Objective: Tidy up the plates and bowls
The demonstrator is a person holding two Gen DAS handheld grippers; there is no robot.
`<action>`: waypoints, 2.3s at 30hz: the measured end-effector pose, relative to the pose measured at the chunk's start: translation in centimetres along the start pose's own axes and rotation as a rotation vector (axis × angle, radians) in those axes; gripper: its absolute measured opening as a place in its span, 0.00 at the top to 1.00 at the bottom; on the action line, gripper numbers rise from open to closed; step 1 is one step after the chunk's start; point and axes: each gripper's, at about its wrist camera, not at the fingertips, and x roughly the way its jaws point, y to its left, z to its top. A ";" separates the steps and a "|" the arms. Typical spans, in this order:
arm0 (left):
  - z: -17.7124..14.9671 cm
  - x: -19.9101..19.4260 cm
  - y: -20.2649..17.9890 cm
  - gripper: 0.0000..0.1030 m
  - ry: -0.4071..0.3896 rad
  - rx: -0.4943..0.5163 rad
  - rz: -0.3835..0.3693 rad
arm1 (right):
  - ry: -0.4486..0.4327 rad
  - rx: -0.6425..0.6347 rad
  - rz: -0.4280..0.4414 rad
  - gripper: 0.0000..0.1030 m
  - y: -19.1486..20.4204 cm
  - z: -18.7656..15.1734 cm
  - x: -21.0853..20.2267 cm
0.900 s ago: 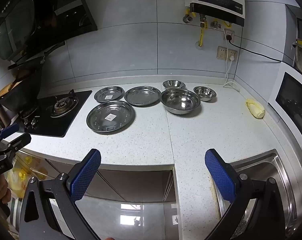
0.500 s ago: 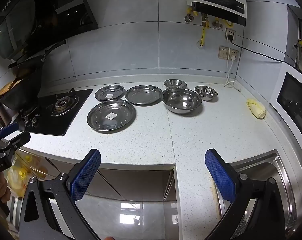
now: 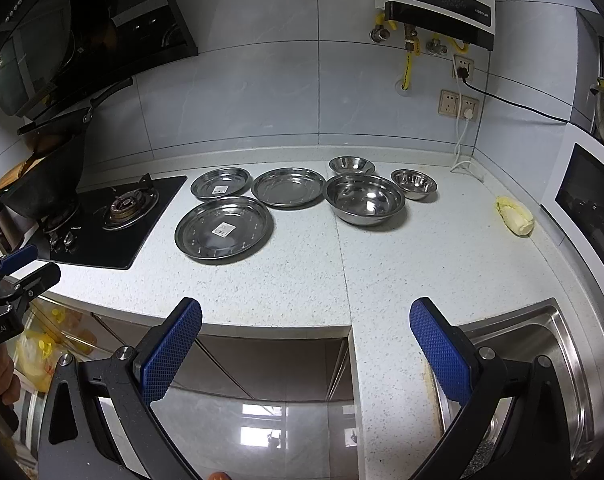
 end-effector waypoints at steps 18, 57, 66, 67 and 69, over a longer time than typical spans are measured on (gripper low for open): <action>-0.3 0.4 -0.3 0.21 0.008 -0.001 0.008 | 0.006 0.000 0.006 0.01 0.0 -0.6 0.4; 1.3 3.6 0.0 0.21 0.051 -0.030 0.034 | 0.052 -0.081 0.073 0.01 1.9 1.9 5.0; 3.7 6.6 0.7 0.21 -0.030 -0.064 0.137 | 0.002 -0.123 0.113 0.01 5.2 4.4 9.1; 4.0 7.2 0.9 0.21 -0.034 -0.072 0.151 | -0.002 -0.125 0.111 0.01 5.6 4.7 9.9; 4.5 8.9 1.4 0.21 -0.047 -0.093 0.175 | -0.004 -0.135 0.109 0.01 6.2 5.2 11.3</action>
